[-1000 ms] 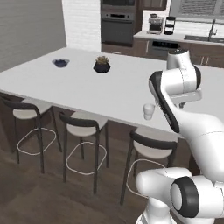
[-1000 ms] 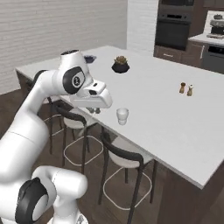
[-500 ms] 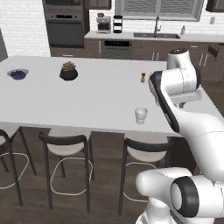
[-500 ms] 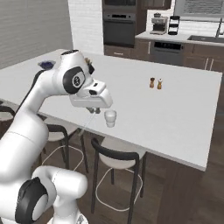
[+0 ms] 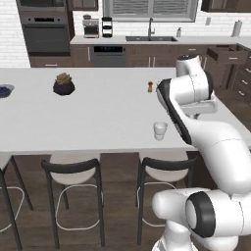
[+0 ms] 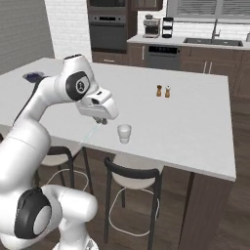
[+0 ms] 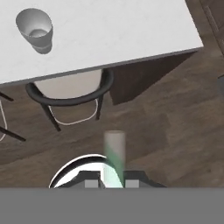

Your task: Take a straw from the drawer in front and place it inside the glass cup on the dining counter.

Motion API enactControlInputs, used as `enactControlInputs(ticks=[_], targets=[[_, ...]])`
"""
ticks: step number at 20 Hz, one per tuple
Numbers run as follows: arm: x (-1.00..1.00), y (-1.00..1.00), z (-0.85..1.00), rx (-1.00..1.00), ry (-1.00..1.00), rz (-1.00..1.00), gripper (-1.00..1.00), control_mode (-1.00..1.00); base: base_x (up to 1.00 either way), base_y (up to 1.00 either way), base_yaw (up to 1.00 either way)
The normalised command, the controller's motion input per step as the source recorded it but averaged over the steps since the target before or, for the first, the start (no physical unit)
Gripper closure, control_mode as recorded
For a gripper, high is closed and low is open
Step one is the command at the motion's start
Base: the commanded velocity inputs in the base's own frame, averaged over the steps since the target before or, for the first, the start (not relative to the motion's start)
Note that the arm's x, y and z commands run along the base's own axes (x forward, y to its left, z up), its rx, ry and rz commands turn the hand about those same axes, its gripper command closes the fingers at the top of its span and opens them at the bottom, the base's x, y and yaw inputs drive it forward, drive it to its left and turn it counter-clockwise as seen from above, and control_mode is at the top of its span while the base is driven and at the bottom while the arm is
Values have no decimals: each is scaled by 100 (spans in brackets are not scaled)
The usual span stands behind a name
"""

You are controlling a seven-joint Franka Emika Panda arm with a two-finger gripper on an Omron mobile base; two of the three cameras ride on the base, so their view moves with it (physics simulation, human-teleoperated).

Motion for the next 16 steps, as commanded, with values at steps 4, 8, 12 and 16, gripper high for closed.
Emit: enactControlInputs(ticks=[4,8,12,16], targets=[[45,3,18,0,-9,-24,100,-100,0,0,0],[6,-6,32,-2,-28,-5,100,-100,0,0,0],[-12,-29,20,-10,-52,5,100,-100,0,0,0],[-7,-61,0,-13,-59,28,100,-100,0,0,0]])
